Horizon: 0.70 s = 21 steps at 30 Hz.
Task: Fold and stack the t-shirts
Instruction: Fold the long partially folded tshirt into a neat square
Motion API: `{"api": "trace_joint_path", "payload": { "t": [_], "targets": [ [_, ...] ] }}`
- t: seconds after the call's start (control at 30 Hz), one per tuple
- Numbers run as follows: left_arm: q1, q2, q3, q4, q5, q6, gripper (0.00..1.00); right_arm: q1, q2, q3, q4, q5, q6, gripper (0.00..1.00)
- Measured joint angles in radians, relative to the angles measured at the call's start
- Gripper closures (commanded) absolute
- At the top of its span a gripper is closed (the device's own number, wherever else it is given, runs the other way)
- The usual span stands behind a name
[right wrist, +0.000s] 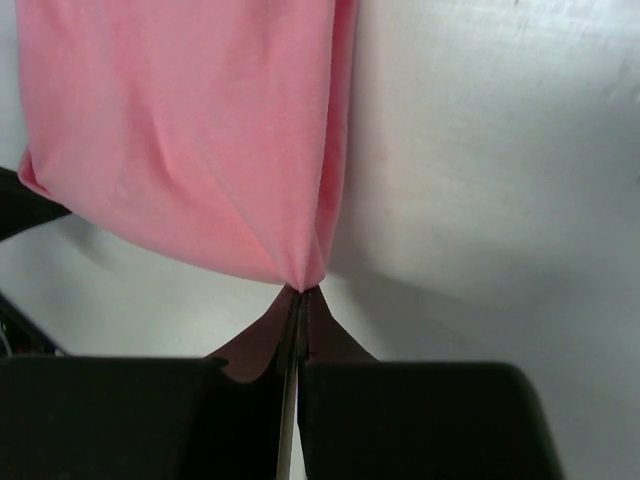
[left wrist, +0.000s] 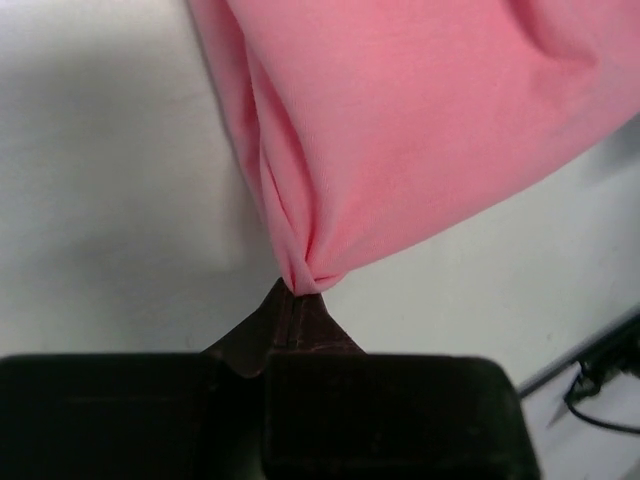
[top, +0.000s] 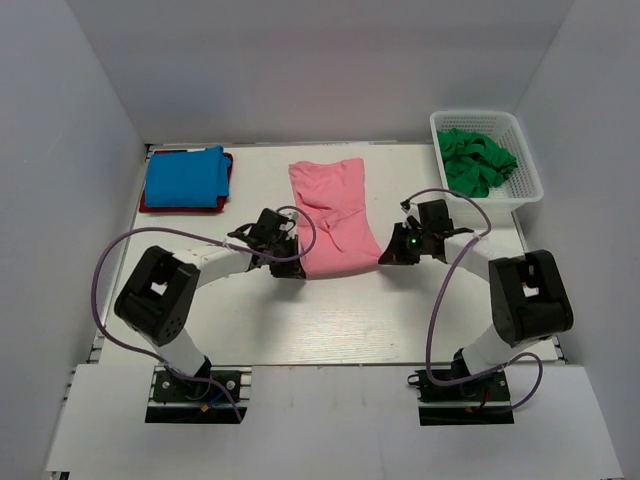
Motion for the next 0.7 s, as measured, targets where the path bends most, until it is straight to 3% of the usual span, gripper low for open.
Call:
{"api": "trace_joint_path", "payload": {
  "t": [0.33,0.5,0.7],
  "targets": [
    [-0.033,-0.277,-0.02,-0.21,0.137,-0.011,1.0,0.021,-0.321,-0.08,-0.23,-0.048,-0.058,1.0],
    [-0.047,-0.359,0.096,-0.312,0.152,-0.019,1.0,0.026,-0.438,0.02,-0.377,-0.04,-0.072,1.0],
    [-0.031,-0.369,0.188,-0.343,0.099,-0.021,1.0,0.025,-0.425,0.155,-0.426,0.0,-0.049,1.0]
  ]
}}
